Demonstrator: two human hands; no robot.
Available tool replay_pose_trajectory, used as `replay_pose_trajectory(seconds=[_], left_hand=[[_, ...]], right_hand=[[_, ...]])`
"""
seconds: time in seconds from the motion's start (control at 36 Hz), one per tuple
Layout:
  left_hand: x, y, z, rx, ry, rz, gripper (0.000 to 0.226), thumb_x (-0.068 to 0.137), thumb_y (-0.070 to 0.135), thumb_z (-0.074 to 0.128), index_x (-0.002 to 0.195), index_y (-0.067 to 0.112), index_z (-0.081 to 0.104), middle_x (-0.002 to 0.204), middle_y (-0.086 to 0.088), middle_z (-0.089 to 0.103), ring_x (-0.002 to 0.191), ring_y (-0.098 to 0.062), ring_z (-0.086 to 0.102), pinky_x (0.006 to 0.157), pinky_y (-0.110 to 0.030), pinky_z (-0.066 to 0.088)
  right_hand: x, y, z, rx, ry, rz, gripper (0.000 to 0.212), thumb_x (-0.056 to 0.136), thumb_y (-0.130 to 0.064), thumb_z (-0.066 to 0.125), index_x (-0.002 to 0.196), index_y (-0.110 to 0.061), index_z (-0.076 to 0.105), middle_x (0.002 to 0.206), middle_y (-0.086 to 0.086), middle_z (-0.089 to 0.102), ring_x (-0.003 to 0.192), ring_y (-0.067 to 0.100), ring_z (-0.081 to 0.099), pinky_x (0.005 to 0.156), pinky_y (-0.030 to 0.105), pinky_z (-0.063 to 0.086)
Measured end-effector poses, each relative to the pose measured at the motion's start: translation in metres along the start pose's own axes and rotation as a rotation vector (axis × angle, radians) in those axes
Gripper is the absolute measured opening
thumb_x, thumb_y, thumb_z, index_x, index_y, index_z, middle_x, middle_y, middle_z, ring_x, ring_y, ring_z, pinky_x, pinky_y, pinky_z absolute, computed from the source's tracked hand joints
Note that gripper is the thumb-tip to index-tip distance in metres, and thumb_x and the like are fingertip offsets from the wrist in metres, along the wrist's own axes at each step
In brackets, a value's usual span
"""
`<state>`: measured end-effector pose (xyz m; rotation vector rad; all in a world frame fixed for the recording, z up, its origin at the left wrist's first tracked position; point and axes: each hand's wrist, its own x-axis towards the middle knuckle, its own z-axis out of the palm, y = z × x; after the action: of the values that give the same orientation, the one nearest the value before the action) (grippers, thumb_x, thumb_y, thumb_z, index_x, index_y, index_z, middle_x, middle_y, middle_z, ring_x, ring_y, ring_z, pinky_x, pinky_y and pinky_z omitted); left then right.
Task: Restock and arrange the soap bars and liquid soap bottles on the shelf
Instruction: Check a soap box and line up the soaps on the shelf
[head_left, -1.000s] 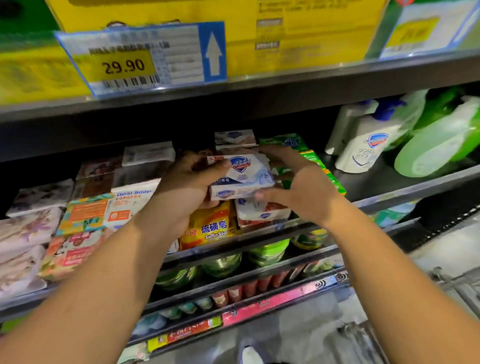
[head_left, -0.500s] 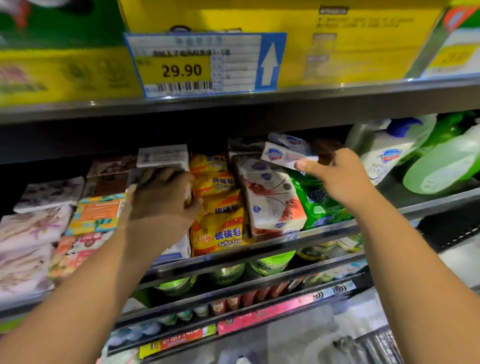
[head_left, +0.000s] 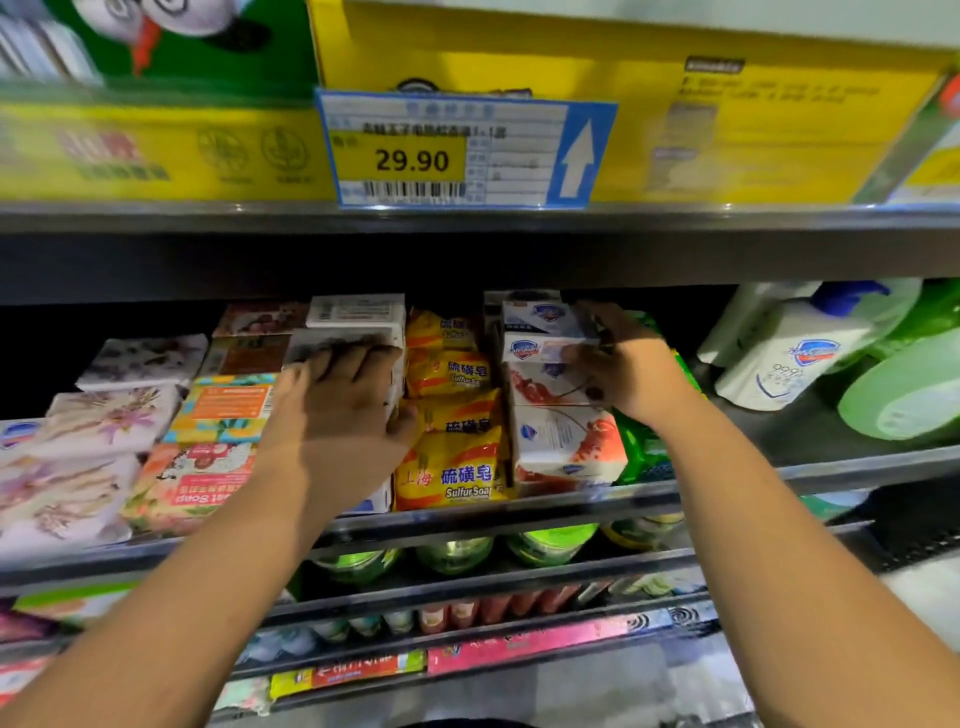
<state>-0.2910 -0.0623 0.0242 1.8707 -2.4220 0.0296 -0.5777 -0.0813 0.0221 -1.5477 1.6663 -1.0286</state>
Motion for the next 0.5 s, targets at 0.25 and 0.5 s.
replay_pose_trajectory(seconds=[0.25, 0.5], left_hand=[[-0.002, 0.004, -0.009, 0.016, -0.007, -0.015, 0.075, 0.086, 0.061, 0.017, 0.152, 0.028, 0.029, 0.157, 0.002, 0.036, 0.14, -0.025, 0.035, 0.113, -0.041, 0.027], [0.003, -0.004, -0.02, -0.379, -0.197, 0.032, 0.062, 0.099, 0.055, 0.039, 0.152, 0.023, 0.037, 0.161, 0.009, 0.027, 0.15, -0.008, 0.018, 0.118, -0.019, 0.01]], right_hand=[[0.003, 0.005, 0.0, -0.33, 0.035, -0.081, 0.048, 0.096, -0.014, 0.063, 0.142, -0.015, 0.049, 0.124, 0.006, 0.064, 0.105, 0.022, 0.063, 0.082, 0.027, 0.049], [-0.022, -0.011, 0.026, -0.85, 0.173, -0.415, 0.054, 0.086, -0.051, 0.047, 0.113, -0.012, 0.073, 0.124, 0.016, 0.067, 0.117, 0.046, 0.059, 0.095, 0.052, 0.046]])
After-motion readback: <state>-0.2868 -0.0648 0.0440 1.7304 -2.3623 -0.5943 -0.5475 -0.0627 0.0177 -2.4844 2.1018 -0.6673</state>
